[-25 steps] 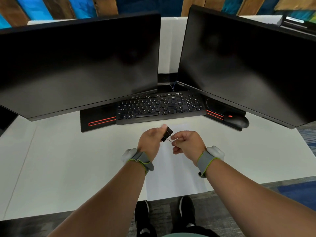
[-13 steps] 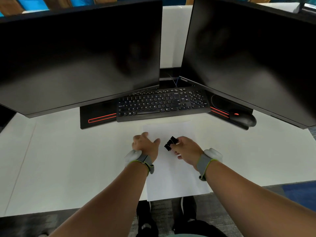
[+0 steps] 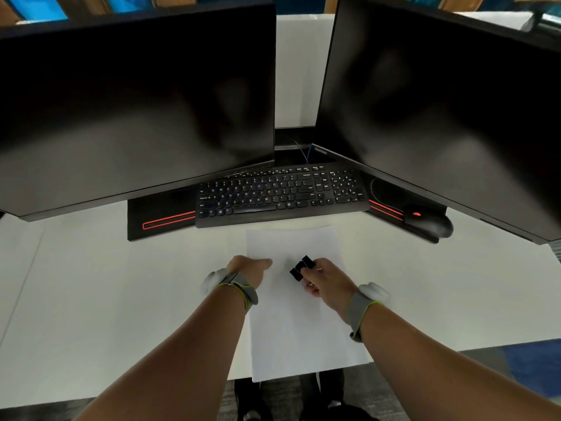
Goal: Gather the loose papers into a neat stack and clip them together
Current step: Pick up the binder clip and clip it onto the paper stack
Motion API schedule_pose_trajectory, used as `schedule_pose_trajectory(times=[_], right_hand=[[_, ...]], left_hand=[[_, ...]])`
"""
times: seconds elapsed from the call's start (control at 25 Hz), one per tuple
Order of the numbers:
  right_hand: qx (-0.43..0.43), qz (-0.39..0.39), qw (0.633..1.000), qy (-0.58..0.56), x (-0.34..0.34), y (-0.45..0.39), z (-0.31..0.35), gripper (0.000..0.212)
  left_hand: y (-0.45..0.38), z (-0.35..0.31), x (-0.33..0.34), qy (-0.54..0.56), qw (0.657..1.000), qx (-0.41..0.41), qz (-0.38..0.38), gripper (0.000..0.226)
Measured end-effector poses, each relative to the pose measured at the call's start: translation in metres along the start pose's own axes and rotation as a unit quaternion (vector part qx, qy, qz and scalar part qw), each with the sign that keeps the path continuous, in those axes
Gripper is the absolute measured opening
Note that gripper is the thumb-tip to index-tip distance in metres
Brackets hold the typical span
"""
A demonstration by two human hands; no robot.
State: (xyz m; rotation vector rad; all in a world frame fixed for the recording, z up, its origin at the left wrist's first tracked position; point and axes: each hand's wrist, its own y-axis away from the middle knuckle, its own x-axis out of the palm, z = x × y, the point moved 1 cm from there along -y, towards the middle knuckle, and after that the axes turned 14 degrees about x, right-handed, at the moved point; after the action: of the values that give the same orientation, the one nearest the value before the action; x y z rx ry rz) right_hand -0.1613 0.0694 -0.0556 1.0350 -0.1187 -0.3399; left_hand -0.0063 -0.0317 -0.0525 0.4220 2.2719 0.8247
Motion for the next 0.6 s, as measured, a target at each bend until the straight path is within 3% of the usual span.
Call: schedule_pose_trajectory(times=[0.12,0.2,0.32,0.4,0.48,0.56,0.6], right_hand=[[-0.001,0.008,1.000,-0.006,-0.003,-0.007,-0.004,0.016],[-0.003,0.004,1.000,-0.007,-0.003,-0.009,-0.006,0.018],[-0.010,0.013,1.000,0.005,-0.002,-0.007,-0.006,0.021],[-0.021,0.026,0.999,0.017,-0.005,-0.002,-0.008,0.017],[-0.085,-0.053,0.994,0.053,-0.015,0.001,-0.012,0.014],[-0.179,-0.212,0.956,0.099,-0.034,0.002,-0.014,0.010],[-0.202,-0.238,0.945,0.098,-0.044,0.006,-0.013,0.008]], left_hand=[[-0.008,0.001,0.007,-0.044,0.999,0.002,-0.023,0.069],[0.001,-0.007,0.008,0.014,0.999,0.008,-0.031,0.066],[0.006,-0.012,0.011,0.142,0.989,-0.014,-0.041,0.042],[0.006,-0.009,0.011,0.088,0.995,0.023,-0.035,0.032],[0.011,-0.009,0.008,0.021,0.996,0.077,-0.032,0.040],[0.017,-0.013,0.001,0.034,0.990,0.132,-0.038,0.040],[0.023,-0.016,-0.004,0.051,0.985,0.161,-0.044,0.038]])
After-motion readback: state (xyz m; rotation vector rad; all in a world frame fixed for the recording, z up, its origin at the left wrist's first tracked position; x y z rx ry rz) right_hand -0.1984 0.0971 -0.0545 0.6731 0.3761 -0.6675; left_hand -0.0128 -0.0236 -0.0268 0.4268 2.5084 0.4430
